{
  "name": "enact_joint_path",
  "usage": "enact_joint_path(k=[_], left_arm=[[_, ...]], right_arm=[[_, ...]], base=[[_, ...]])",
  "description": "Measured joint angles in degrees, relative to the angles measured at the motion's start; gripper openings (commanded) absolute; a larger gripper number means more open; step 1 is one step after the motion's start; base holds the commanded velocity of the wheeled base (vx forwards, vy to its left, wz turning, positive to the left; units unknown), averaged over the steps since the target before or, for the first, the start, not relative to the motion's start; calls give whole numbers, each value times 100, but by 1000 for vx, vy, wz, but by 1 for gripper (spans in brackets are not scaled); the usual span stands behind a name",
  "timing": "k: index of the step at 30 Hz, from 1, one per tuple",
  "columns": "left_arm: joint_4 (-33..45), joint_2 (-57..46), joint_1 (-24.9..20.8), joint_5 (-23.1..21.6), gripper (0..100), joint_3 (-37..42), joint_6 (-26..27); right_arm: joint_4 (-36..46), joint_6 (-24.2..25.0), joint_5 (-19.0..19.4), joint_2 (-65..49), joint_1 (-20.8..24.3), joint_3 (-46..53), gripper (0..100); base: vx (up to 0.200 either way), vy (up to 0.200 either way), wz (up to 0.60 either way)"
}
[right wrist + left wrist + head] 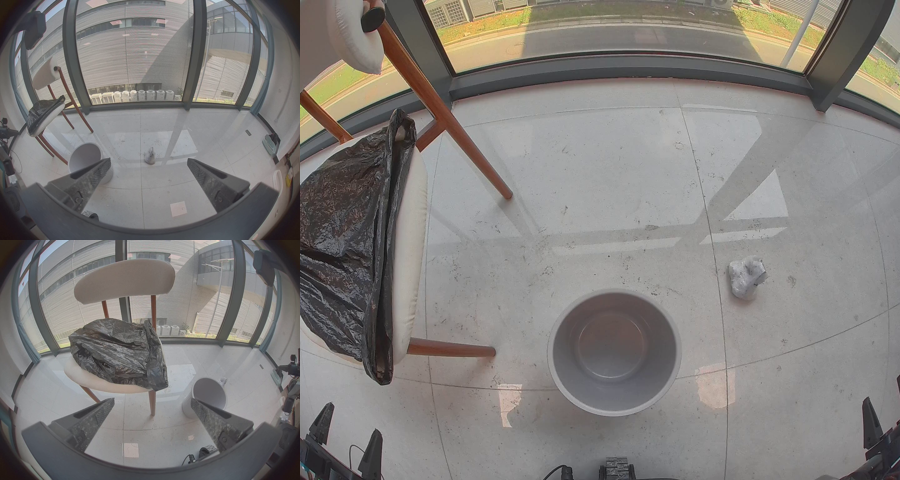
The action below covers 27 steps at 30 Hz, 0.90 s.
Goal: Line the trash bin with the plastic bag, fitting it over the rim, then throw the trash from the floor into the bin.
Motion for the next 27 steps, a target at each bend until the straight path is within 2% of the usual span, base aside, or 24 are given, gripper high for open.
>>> enact_joint_path(k=[27], left_arm=[[-83, 0, 0, 13, 100, 0, 4]], right_arm=[[0, 11, 0, 0, 0, -2, 100]], base=[[0, 0, 0]])
